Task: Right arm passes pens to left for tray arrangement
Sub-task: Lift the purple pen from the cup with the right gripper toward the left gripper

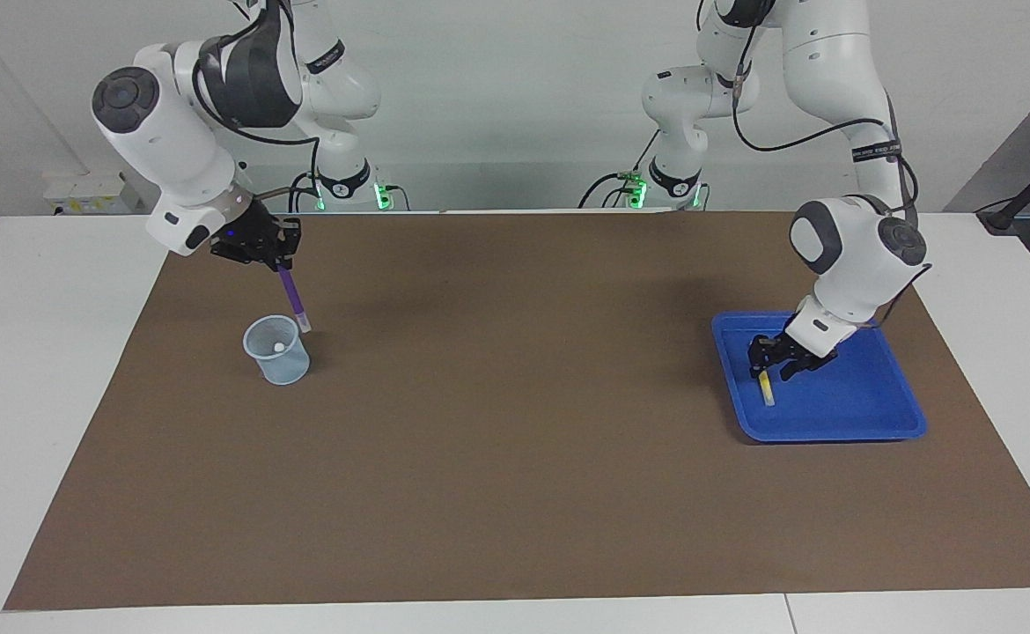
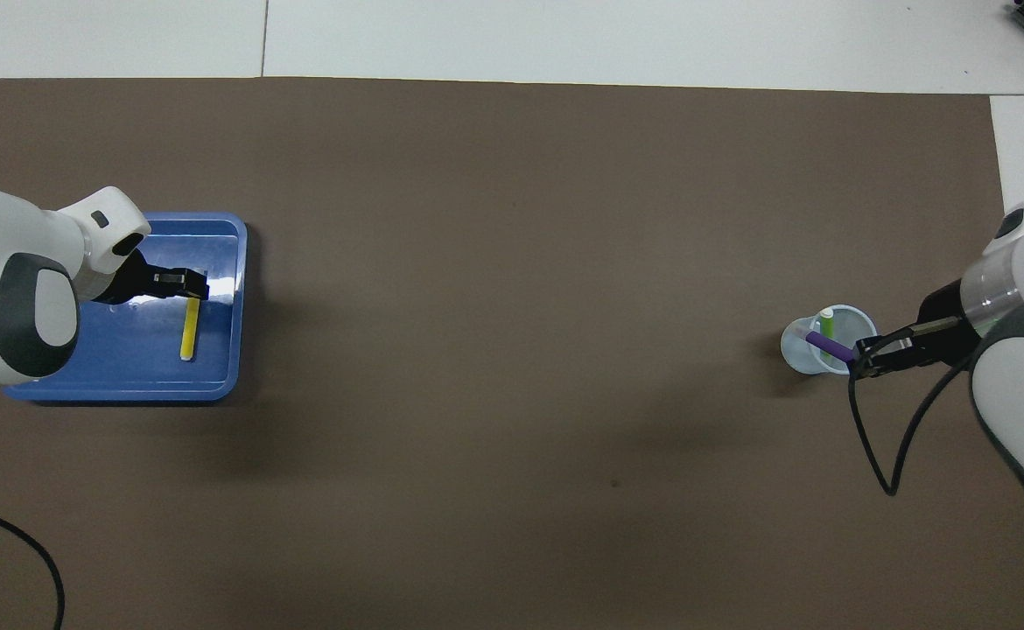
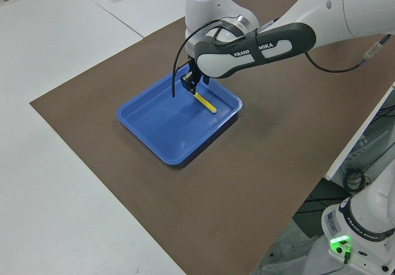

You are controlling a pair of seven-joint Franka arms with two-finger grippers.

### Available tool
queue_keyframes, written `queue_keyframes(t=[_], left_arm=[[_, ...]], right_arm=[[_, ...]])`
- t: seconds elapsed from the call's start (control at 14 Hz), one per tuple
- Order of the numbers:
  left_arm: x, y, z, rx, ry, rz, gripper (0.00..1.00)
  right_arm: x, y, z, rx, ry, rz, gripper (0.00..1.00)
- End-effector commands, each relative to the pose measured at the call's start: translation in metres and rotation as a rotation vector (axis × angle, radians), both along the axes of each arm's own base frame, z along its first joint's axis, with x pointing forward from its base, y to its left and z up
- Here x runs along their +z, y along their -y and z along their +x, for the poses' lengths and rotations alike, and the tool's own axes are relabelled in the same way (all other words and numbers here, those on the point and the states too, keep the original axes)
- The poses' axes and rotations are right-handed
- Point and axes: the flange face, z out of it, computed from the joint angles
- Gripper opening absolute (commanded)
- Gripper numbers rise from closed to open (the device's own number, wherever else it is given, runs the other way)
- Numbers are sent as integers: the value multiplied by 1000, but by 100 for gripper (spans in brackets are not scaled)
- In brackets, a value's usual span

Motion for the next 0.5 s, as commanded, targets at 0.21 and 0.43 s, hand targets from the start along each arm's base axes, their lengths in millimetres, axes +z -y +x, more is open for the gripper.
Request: queue_keyframes(t=[0.21, 0.43], left_arm=[[45, 3, 17, 190, -55, -121, 73], [75, 12, 16, 410, -68, -286, 73]], right_arm=[[40, -59, -3, -225, -16, 198, 0], [44, -124, -5, -406, 3, 225, 0]])
